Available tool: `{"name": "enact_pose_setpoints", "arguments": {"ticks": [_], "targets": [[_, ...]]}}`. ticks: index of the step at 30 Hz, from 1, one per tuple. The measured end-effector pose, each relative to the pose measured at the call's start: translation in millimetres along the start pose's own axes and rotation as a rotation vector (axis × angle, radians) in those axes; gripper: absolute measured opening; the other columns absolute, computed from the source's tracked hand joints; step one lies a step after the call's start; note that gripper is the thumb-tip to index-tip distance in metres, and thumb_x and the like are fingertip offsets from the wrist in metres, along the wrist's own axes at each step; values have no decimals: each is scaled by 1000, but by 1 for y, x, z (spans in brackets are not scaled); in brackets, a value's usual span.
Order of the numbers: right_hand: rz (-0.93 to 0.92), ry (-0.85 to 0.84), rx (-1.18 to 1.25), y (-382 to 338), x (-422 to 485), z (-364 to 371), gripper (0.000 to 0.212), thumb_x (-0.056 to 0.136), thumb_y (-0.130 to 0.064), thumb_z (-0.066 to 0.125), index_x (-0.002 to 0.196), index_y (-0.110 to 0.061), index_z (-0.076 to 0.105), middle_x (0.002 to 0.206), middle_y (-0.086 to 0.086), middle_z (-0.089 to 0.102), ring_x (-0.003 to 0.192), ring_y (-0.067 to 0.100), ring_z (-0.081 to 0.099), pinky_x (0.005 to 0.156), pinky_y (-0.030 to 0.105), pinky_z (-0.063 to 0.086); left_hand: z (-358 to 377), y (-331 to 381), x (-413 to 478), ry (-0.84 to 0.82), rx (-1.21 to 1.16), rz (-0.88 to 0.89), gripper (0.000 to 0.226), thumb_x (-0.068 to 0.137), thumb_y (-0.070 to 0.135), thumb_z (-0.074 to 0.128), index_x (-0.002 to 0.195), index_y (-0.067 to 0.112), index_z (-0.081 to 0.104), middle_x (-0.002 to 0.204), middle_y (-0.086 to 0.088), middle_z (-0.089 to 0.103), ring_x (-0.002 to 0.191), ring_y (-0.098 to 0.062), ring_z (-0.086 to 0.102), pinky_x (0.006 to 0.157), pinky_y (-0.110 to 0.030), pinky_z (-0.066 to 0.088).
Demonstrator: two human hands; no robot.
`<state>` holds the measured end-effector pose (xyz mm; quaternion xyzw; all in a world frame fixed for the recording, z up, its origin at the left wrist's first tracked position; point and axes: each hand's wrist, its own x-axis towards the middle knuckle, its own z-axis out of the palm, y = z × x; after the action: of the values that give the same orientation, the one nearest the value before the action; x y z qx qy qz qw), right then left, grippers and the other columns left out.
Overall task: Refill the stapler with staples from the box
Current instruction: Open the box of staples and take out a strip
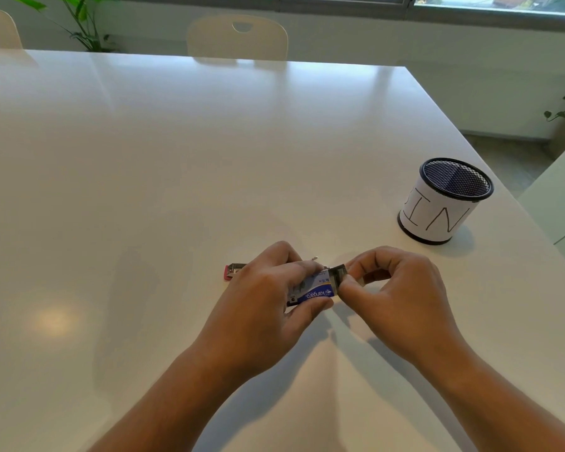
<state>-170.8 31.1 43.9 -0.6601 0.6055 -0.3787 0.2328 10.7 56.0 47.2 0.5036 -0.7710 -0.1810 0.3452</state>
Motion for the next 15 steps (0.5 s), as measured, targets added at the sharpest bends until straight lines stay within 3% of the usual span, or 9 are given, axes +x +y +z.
{"name": "enact_pose_setpoints", "arguments": {"ticks": [7,11,15], "targets": [[-81,82,64,1,-1,3,11,63,-44,64,61,-33,66,82,-26,70,74,3,69,58,36,59,-1,0,0,10,-6,-12,42,84,38,73,121,18,69,93,11,55,78,-7,58,66,-16,49],[-120,111,54,3,-2,4,10,64,-42,65,60,-33,66,84,-23,70,73,6,69,53,34,59,-1,0,0,12,-2,-10,43,85,38,73,122,18,68,93,10,55,78,-6,58,65,-19,51],[-187,107,14,2,-3,4,7,66,-39,67,64,-32,67,87,-22,68,77,6,68,55,29,59,2,2,0,0,50,6,43,84,38,73,120,16,69,90,11,51,72,-9,55,62,-12,41]]}}
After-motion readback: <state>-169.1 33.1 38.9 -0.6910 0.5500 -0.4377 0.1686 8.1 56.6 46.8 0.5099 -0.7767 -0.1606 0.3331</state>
